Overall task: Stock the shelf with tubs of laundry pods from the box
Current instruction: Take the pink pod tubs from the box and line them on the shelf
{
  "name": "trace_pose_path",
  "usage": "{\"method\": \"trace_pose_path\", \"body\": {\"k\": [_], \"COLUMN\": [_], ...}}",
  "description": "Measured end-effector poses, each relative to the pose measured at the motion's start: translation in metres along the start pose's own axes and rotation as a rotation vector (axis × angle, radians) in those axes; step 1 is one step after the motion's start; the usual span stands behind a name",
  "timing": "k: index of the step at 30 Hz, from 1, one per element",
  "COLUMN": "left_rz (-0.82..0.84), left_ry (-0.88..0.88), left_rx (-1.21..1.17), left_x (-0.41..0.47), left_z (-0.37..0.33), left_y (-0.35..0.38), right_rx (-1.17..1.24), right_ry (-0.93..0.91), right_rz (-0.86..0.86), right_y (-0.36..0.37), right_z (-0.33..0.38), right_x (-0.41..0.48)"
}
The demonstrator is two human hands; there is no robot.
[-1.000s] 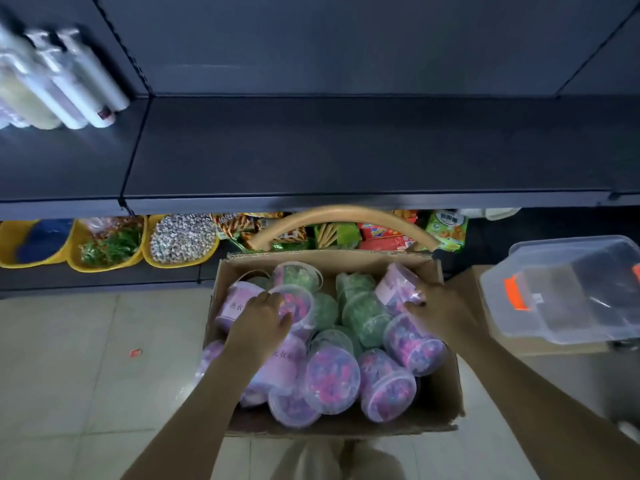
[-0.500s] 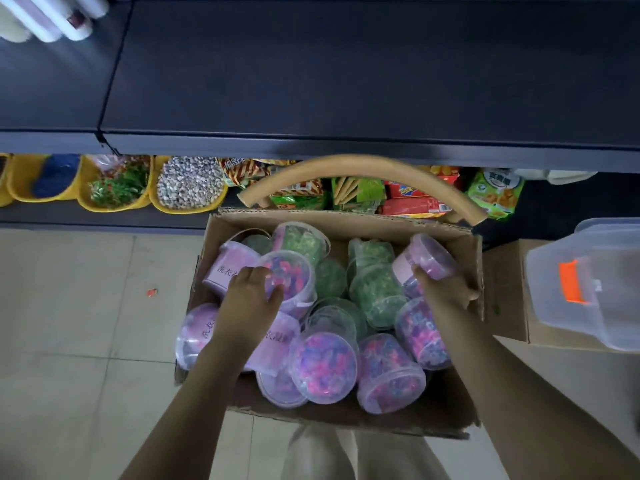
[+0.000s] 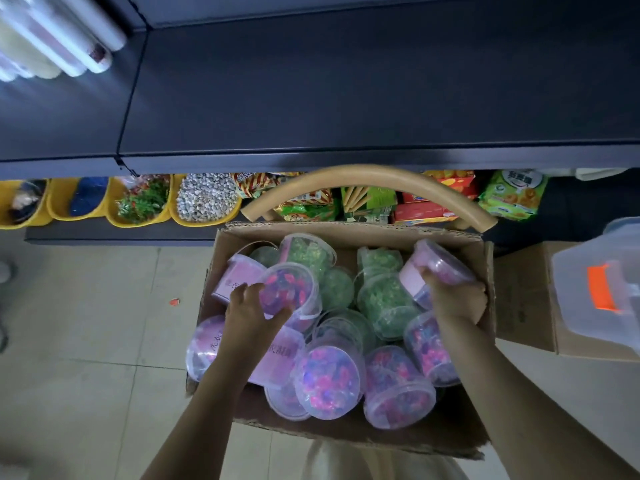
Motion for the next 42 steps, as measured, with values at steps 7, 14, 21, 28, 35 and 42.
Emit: {"method": "trace_pose_path", "body": {"k": [7, 14, 21, 28, 35, 42], "left_rz": [0.059, -0.077, -0.182, -0.186, -0.096, -0.111], "left_ry": [-0.025, 0.027, 0.161, 0.114, -0.021, -0.023], "left_rx": [0.092, 0.020, 0.047, -0.209, -0.542, -0.504], "left_x": [0.002, 0.003, 0.007, 0.030, 0.045, 0.049], "left_z": [-0.008, -0.005, -0.008, -0.027, -0.019, -0.015], "left_y": [0.022, 0.014, 0.012, -0.004, 0.007, 0.002], "right_rx": [0.136, 0.149, 0.154, 0.227, 0.304, 0.350], "right_ry": [-0.216, -0.291, -0.246, -0.245, -0.228, -0.261], "right_rz": [0.263, 0.326, 0.302, 0.336, 0.390, 0.400], "right_y": [-0.016, -0.019, -0.015, -0.004, 0.011, 0.008], "right_z": [0.008, 0.004, 0.001, 0.001, -0.006, 0.002], "right_x": [-0.021, -0.028, -0.025, -0.040, -0.050, -0.062]}}
Point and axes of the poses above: each hand's wrist, its own x-axis towards the middle knuckle, its own y-axis out of the palm, z = x × y, the point moved 6 cm from there along x, towards the middle knuckle, and after that the axes turned 4 degrees about -x, right-handed, at the moved point
